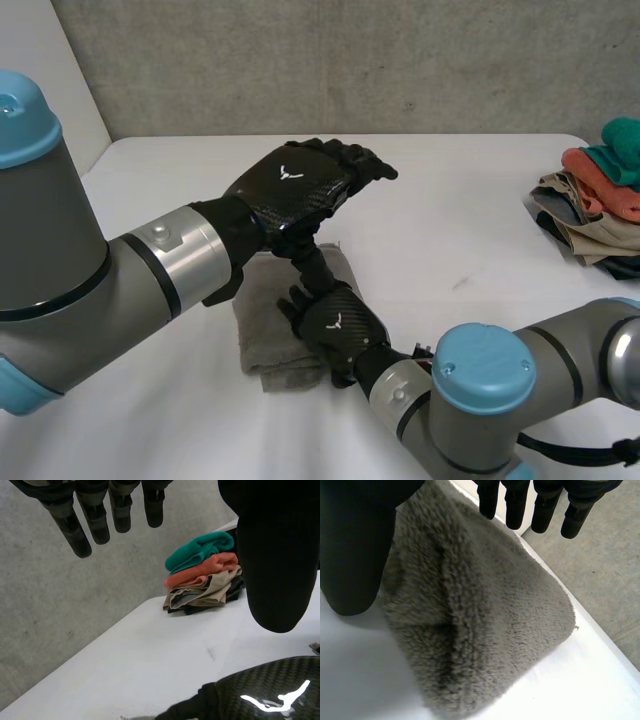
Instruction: Fold the laundry.
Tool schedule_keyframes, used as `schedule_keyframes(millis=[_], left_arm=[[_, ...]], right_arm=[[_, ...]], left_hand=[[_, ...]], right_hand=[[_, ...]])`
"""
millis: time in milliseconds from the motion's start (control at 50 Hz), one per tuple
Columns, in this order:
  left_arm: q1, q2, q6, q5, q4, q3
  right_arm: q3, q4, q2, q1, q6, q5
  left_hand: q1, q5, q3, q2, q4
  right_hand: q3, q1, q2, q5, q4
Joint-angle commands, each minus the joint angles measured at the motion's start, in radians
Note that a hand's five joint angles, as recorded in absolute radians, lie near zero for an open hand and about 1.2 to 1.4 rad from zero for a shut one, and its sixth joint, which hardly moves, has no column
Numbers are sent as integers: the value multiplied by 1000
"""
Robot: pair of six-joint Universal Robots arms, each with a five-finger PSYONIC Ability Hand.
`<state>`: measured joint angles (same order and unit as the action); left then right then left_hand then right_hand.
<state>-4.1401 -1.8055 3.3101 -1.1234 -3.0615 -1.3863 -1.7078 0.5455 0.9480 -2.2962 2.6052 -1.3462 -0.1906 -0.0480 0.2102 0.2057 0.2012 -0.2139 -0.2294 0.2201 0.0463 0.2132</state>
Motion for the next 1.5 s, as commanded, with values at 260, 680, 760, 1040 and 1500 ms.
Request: schedule_keyframes(millis=[260,680,760,1040,1500], left_arm=[[-3,-5,-3,-16,-8,-10],[-58,95,-9,-65,-28,-5],[-58,112,-18,-79,-40,-5],[-52,117,-30,-79,-42,-19],[-49,104,-30,-79,-46,-53]], right_arm=[[160,7,-91,9,15,10],[382,14,72,228,193,-2],[486,42,118,337,210,1],[606,252,118,825,401,54],[441,321,-147,1256,463,802]], left_hand=[[-58,-26,39,43,48],[-58,-26,39,43,48],[-61,-29,41,46,50],[-61,-29,41,46,50],[-67,-35,47,52,56]], right_hand=[[-838,-823,832,831,839],[-1182,-1167,1176,1175,1183],[-1182,-1167,1176,1175,1183],[-1182,-1167,1176,1175,1183],[-1182,-1167,1176,1175,1183]])
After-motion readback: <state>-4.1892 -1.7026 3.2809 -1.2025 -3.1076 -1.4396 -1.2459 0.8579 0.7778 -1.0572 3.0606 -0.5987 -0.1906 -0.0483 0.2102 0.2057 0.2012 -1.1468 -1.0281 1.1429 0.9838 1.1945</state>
